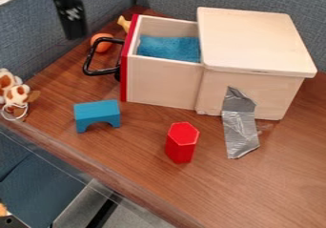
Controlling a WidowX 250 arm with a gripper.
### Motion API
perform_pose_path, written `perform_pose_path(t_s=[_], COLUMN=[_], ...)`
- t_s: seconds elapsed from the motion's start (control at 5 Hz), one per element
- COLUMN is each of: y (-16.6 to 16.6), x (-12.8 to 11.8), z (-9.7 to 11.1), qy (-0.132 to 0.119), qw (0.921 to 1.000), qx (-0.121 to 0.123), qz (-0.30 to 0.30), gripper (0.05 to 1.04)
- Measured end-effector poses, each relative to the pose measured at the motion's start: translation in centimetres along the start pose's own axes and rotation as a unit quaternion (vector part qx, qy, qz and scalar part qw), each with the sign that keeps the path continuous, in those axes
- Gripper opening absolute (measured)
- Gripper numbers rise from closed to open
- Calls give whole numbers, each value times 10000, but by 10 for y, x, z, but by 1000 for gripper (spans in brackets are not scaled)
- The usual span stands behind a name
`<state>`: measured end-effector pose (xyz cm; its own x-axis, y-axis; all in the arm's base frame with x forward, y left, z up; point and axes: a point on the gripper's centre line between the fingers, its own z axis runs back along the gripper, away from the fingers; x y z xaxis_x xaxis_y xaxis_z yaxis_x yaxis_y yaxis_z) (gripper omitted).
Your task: Close the drawer
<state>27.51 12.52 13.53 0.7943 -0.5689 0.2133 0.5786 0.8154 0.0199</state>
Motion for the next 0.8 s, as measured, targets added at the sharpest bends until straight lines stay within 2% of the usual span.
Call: perform_pose_path(t_s=[0.2,0.4,0.6,0.8], y=[7,7,20,27], x=[-14,-20,-23,-30], z=[-17,-42,-49,-66], qy=[500,1089,958,1055], qw=[9984,9883,9848,9838], qx=[-46,545,976,937], qz=[-242,-916,-1073,-1106], gripper=[1001,1001,1001,1001])
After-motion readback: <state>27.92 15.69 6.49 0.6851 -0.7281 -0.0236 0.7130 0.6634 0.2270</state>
